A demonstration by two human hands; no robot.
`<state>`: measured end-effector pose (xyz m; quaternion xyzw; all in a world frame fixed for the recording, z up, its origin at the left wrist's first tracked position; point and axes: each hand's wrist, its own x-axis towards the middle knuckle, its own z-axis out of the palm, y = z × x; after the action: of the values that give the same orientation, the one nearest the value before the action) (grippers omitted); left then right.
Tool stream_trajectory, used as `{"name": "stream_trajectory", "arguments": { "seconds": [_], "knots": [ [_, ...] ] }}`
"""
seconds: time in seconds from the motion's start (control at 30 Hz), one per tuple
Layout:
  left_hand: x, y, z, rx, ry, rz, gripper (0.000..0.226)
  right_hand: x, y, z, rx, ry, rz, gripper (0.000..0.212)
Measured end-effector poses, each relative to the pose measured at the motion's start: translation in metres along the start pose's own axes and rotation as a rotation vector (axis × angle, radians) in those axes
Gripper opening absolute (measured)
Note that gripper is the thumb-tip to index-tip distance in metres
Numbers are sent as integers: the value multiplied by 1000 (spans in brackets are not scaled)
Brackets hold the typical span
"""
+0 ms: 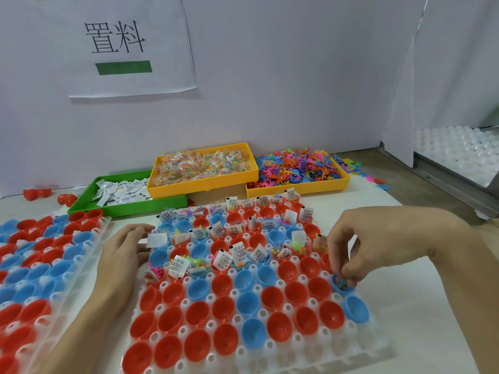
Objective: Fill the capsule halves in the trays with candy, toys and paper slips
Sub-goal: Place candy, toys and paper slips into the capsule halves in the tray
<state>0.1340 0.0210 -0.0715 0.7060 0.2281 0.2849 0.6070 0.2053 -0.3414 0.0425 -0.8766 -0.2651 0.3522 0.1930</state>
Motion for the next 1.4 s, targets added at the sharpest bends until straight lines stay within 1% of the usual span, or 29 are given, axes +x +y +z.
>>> {"name": "stream_trajectory", "arguments": {
  "seconds": [0.13,0.27,0.33,0.43,0.8,1.07,1.27,1.4],
  "knots": [
    [0,0,0,-1,-1,2,29,0,1,1,48,2,-28,14],
    [0,0,0,2,-2,3,29,2,2,0,-48,29,-65,11],
    [0,0,0,7,-2,4,29,3,3,-1,-39,33,-70,13],
    [0,-1,0,12,-5,7,28,3,4,0,-18,23,-54,14],
    [2,-2,-1,5,-7,4,29,1,-5,2,-143,34,-34,12],
    [2,-2,0,3,-9,16,30,3,-7,4,-143,50,22,12],
    [4,-4,-2,15,-13,14,30,6,-6,6,-180,115,83,21],
    [3,-4,-2,25,-17,7,29,7,-6,7,-196,114,100,20]
  ]
}}
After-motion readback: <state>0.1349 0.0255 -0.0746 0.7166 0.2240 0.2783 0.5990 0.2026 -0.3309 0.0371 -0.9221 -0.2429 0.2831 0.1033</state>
